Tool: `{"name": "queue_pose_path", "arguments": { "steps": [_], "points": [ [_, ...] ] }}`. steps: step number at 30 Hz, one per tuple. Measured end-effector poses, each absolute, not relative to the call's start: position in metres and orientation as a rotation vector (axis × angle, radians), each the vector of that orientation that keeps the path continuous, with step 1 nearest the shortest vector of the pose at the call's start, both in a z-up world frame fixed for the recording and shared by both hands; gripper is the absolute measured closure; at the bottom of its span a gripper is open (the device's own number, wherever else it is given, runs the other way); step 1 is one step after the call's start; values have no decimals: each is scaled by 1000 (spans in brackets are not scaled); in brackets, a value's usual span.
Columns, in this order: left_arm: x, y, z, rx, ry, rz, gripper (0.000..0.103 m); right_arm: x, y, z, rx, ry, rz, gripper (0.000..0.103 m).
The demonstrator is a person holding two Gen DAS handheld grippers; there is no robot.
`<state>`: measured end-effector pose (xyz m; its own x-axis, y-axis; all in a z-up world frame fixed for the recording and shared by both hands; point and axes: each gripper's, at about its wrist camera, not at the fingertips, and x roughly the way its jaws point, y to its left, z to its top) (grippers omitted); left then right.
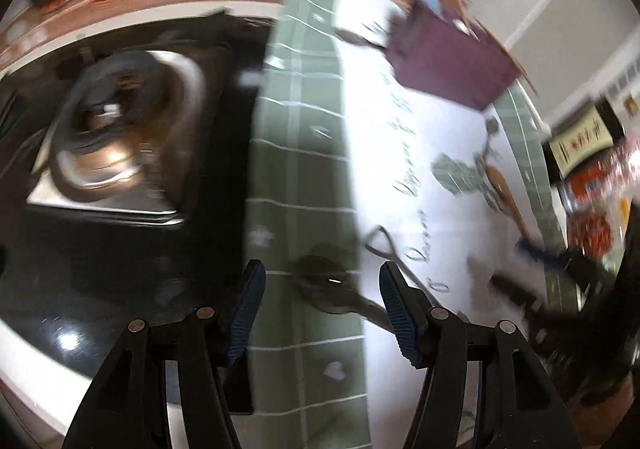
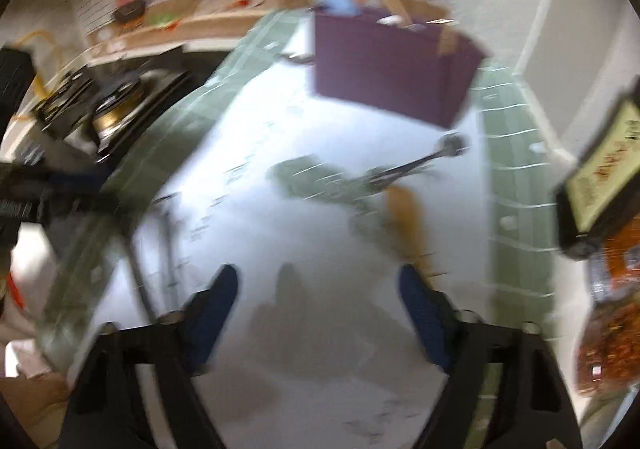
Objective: Organize utensils
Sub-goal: 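Grasp a dark metal spoon with the left tool while the right tool grasps the metal spatula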
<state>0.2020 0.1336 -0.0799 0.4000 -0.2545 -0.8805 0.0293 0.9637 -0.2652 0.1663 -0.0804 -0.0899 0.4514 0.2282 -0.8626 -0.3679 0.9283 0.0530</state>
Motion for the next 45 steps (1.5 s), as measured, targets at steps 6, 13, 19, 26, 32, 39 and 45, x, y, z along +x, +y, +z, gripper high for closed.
{"name": "queue_pose_path", "arguments": {
  "steps": [6,13,19,26,32,39,45],
  "points": [
    [189,164,-74,-257,1128,-92,36,159,-22,-99,-190,1060,528,72],
    [175,137,-95,-259,1214,-200,35,158,3,-113,-335,1054,513,98],
    [184,105,-115,-282,1290,-259,35,177,-54,-115,-256,1079,375,98],
    [218,80,-118,-248,1297,-221,35,185,-122,-117,-148,1097,229,98],
    [243,38,-119,-130,1287,-259,34,175,-137,-117,-89,1087,225,98],
    [263,-2,-120,-55,1268,-332,29,174,-140,-117,-38,1073,247,94],
    [259,-12,-121,70,1240,-365,29,169,-135,-117,16,1062,286,62]
  ]
}}
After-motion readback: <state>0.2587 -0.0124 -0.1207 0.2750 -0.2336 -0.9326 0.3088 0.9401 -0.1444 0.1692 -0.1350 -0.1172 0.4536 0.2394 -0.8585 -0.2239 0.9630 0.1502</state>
